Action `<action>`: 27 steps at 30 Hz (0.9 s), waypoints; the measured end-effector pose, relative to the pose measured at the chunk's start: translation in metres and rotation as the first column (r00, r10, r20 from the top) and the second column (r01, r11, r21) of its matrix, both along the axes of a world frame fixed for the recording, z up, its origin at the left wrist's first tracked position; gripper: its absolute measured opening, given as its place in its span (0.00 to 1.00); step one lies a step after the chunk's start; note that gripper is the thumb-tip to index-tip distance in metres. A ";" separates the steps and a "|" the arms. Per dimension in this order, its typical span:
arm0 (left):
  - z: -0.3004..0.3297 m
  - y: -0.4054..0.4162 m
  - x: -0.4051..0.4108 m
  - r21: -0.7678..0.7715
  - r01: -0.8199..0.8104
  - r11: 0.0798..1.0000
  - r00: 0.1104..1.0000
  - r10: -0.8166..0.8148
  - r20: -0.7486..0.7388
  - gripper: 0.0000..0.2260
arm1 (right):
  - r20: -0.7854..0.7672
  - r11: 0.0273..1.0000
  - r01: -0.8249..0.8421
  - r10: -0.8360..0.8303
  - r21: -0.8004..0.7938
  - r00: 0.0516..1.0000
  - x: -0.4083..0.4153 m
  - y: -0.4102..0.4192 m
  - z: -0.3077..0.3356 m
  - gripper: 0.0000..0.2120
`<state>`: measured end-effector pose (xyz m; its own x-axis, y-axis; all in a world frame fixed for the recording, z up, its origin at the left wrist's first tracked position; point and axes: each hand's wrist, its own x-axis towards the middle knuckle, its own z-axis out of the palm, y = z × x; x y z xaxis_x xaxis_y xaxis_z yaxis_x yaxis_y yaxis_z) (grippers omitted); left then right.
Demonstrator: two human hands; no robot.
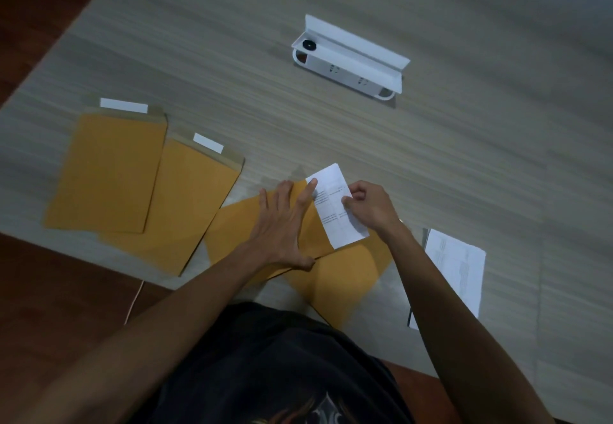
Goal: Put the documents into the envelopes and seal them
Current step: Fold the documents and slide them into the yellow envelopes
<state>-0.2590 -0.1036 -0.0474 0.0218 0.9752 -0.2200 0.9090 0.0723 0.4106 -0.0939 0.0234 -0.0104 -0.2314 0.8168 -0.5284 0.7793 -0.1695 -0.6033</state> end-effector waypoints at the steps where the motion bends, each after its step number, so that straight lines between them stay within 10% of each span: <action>1: 0.000 0.000 -0.001 -0.004 0.003 1.000 1.000 -0.003 -0.002 0.66 | -0.016 1.000 -0.003 0.003 -0.020 1.000 0.002 0.000 0.001 0.11; 27: 0.000 -0.002 0.006 -0.086 0.046 0.995 0.996 -0.053 -0.075 0.67 | 0.069 0.996 -0.093 0.092 0.014 0.993 -0.008 -0.028 0.001 0.06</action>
